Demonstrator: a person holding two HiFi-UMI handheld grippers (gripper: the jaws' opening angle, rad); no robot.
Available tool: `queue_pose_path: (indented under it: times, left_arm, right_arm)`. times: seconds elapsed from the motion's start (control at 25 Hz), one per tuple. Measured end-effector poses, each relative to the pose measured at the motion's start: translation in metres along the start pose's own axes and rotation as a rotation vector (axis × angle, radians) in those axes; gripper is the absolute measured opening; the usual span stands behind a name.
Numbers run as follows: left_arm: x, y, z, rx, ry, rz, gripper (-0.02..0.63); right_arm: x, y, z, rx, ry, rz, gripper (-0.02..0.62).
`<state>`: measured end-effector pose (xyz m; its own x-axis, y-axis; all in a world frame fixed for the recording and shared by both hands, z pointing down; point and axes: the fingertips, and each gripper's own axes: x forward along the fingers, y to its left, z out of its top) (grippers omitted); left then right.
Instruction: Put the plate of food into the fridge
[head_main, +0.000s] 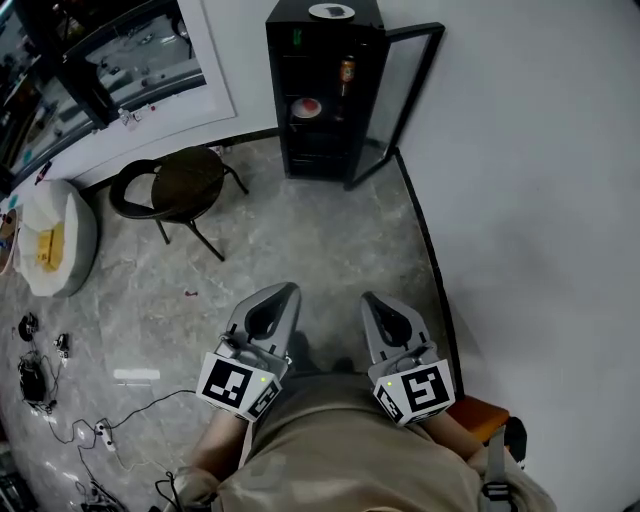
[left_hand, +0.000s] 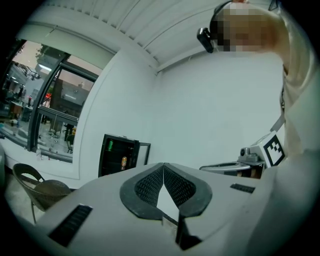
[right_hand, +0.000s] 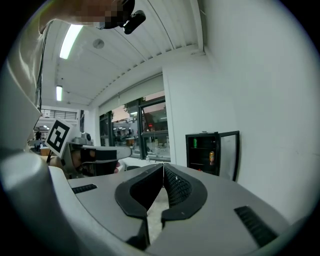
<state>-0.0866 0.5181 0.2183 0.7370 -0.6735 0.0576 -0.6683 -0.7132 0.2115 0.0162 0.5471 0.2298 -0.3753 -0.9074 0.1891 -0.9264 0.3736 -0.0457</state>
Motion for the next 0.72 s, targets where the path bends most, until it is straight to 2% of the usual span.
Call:
queue_pose_path:
  times: [0.32, 0.52, 0.72]
  left_arm:
    - [-0.015, 0.051, 0.004, -0.011, -0.007, -0.016, 0.011]
    - [-0.022, 0.069, 0.004, 0.039, 0.009, -0.052, 0.011]
    - [-0.028, 0.091, 0.007, 0.020, 0.007, -0.042, 0.011]
  right_arm:
    - [0.050, 0.033, 0.008, -0.028, 0.011, 0.009, 0.023]
    - [0.075, 0.051, 0.011, -0.056, 0.022, 0.014, 0.023]
    - [0.093, 0.062, 0.017, -0.078, 0.035, 0.018, 0.023]
